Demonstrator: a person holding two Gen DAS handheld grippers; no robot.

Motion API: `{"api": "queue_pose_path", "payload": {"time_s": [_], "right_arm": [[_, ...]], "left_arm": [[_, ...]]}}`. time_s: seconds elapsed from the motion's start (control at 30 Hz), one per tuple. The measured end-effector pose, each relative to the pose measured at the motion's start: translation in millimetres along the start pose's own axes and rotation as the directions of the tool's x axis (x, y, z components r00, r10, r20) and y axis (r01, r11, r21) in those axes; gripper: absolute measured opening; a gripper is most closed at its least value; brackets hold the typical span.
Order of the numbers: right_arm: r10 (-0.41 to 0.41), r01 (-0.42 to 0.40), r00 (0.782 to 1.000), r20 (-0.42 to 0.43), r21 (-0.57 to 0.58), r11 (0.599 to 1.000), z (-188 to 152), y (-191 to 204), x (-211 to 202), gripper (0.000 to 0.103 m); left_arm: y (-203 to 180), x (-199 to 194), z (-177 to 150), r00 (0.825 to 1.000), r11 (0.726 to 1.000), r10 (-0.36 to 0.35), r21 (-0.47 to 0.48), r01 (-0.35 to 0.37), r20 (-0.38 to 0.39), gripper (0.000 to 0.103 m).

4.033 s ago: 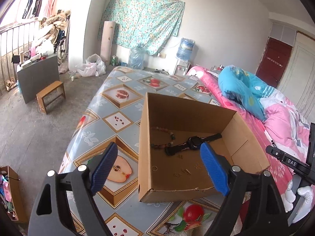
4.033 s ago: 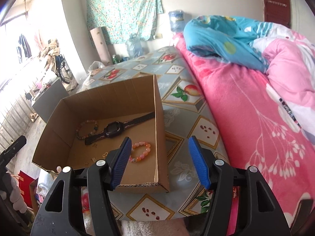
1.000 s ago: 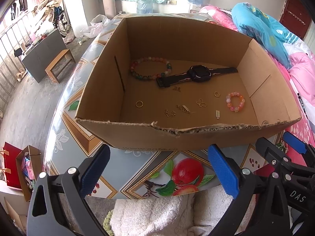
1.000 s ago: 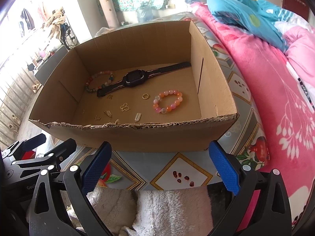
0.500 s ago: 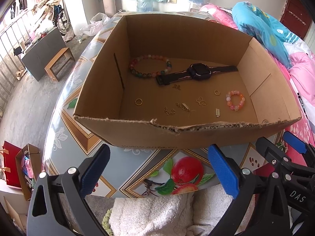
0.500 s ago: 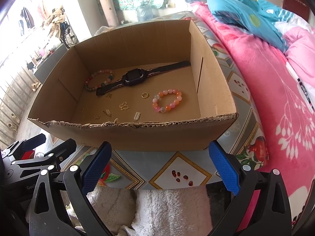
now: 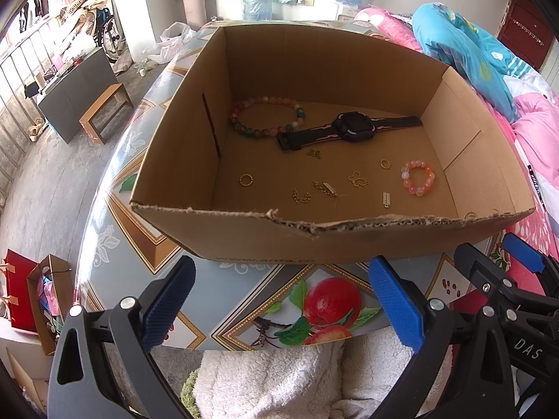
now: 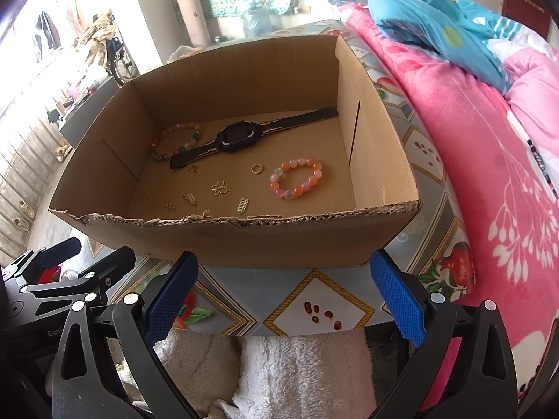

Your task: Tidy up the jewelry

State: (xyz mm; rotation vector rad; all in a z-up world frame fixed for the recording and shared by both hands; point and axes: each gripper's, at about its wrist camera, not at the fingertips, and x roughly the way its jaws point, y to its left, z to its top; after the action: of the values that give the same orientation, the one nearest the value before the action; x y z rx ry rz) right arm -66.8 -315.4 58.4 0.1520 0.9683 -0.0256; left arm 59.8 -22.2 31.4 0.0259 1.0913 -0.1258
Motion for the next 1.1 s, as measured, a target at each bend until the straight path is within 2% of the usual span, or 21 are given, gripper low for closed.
{"api": "queue_pose_path", "payload": {"time_s": [1.1], "right_arm": [[-0.004, 0.004, 1.0, -0.004, 0.001, 1.0, 1.4, -2.3, -3.5, 0.095]], "left_arm": [[0.0, -1.0, -0.8, 1.0, 1.0, -0.002, -0.002, 0.002, -0.005, 0.097]]}}
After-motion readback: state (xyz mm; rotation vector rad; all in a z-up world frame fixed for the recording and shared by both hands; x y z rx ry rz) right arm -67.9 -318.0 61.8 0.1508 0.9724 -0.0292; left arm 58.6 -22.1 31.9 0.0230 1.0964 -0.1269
